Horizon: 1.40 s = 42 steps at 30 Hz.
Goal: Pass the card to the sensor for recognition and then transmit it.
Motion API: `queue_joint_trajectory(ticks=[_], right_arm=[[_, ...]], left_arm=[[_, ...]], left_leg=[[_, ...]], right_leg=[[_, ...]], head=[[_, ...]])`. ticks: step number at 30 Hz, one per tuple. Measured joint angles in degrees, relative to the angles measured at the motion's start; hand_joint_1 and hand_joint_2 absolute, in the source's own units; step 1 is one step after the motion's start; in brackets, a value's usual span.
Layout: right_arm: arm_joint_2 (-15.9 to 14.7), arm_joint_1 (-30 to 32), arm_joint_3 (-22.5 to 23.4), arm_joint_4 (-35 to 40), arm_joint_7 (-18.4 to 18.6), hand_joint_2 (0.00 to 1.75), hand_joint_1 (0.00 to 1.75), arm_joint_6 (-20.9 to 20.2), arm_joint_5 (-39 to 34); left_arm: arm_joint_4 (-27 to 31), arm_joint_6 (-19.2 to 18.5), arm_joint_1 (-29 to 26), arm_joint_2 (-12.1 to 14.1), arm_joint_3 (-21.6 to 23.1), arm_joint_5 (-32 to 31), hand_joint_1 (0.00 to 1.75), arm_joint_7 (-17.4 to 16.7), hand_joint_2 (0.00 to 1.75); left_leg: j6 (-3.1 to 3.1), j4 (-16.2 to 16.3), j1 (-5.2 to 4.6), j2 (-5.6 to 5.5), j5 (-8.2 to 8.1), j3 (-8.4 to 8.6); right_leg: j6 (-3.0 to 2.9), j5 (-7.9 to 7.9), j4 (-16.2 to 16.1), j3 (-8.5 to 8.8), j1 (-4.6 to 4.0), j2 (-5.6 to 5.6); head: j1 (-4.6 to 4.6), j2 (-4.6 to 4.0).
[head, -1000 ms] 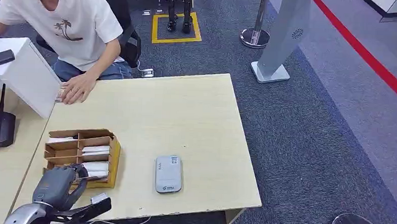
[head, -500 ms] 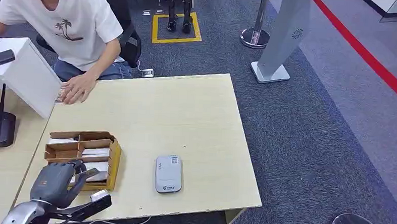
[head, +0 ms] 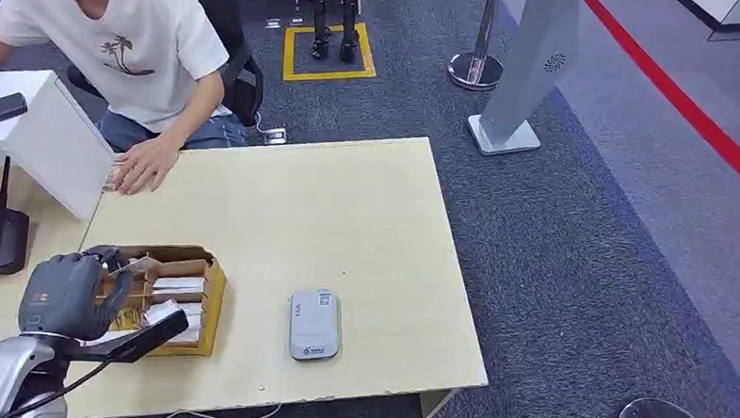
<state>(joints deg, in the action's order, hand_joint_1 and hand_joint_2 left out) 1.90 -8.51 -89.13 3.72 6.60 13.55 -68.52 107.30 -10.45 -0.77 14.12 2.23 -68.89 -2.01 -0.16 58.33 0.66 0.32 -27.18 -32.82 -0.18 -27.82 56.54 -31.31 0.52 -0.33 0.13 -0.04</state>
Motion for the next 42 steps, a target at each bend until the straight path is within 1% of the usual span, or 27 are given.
queue_joint_trajectory(ticks=[11,15,18,20,22,24,26,30,34,39,42], right_arm=[[0.04,0.0,0.0,0.0,0.02,0.0,0.0,0.0,0.07],[0.04,-0.01,0.0,0.0,0.07,0.0,0.0,0.0,0.22],[0.09,-0.01,0.0,0.0,0.44,0.0,0.0,0.0,0.88],[0.13,-0.03,0.0,0.0,0.5,0.0,0.0,-0.2,1.24],[0.22,-0.09,0.0,0.0,0.5,0.0,0.0,-0.31,1.55],[0.28,-0.1,0.0,0.0,0.5,0.0,0.0,-0.53,1.99],[0.31,-0.09,0.0,0.0,0.57,0.0,0.0,-0.5,2.27],[0.31,-0.13,0.0,0.0,0.66,0.0,0.0,-0.5,3.15],[0.31,-0.13,0.0,0.0,0.79,0.0,0.0,-0.57,3.58],[0.31,-0.14,0.0,0.02,0.94,0.0,0.0,-0.74,3.91],[0.31,-0.15,0.0,0.02,0.94,0.0,0.0,-0.7,3.89]], left_arm=[[0.28,-0.07,0.42,-0.85,-1.02,0.0,1.75,0.11,1.75],[0.28,-0.07,2.65,-1.42,-2.27,-0.37,1.75,0.09,1.75],[0.26,0.07,6.28,-2.45,-4.46,-3.35,1.75,-0.29,1.75],[-0.41,0.22,9.58,-3.21,-6.03,-8.44,1.75,-0.98,1.75],[-2.28,0.42,13.24,-3.87,-7.48,-12.95,1.75,-1.49,1.75],[-4.86,1.7,16.08,-4.33,-8.76,-18.0,1.75,-1.49,1.75],[-7.73,2.84,18.54,-4.59,-9.51,-20.39,1.75,-2.03,1.75],[-13.96,3.65,22.61,-4.57,-9.53,-20.94,1.75,-4.41,1.75],[-18.68,3.87,25.76,-4.33,-9.51,-21.09,1.75,-6.09,1.75],[-23.39,4.35,28.41,-4.22,-9.31,-21.11,1.75,-6.78,1.75],[-25.26,4.57,29.45,-4.37,-9.22,-21.11,1.75,-6.78,1.75]], left_leg=[[0.0,0.0,0.0,0.01,0.0,0.0],[0.01,0.0,0.0,-0.01,0.01,0.0],[0.0,0.01,0.01,-0.01,0.02,0.01],[-0.04,0.01,0.01,-0.03,0.06,0.0],[-0.05,0.01,0.01,-0.03,0.06,0.0],[-0.06,0.01,0.01,0.01,0.07,0.01],[-0.09,0.01,0.01,0.0,0.09,0.01],[-0.09,0.01,0.01,-0.01,0.09,0.0],[-0.09,0.01,0.0,0.01,0.09,0.01],[-0.09,0.01,0.01,0.02,0.09,0.01],[-0.09,0.01,0.01,0.02,0.09,0.0]], right_leg=[[0.0,0.0,-0.01,-0.01,0.0,0.01],[0.0,0.01,0.0,-0.01,0.0,-0.01],[-0.01,0.04,0.0,-0.02,0.0,-0.01],[0.0,0.06,0.0,0.0,0.0,-0.02],[0.0,0.08,0.01,0.0,0.0,-0.02],[-0.05,0.12,0.01,-0.01,0.0,0.0],[-0.05,0.12,0.02,-0.02,0.0,-0.01],[-0.05,0.12,0.02,-0.02,0.0,-0.01],[-0.05,0.12,0.02,-0.04,0.0,0.02],[-0.05,0.12,0.02,-0.06,0.0,0.04],[-0.05,0.12,0.02,-0.06,0.0,0.04]], head=[[0.0,0.0],[0.0,0.0],[0.0,0.0],[0.0,0.0],[0.0,0.0],[-0.02,0.0],[-0.02,0.0],[0.0,0.0],[-0.02,0.0],[0.0,0.0],[0.0,0.0]])
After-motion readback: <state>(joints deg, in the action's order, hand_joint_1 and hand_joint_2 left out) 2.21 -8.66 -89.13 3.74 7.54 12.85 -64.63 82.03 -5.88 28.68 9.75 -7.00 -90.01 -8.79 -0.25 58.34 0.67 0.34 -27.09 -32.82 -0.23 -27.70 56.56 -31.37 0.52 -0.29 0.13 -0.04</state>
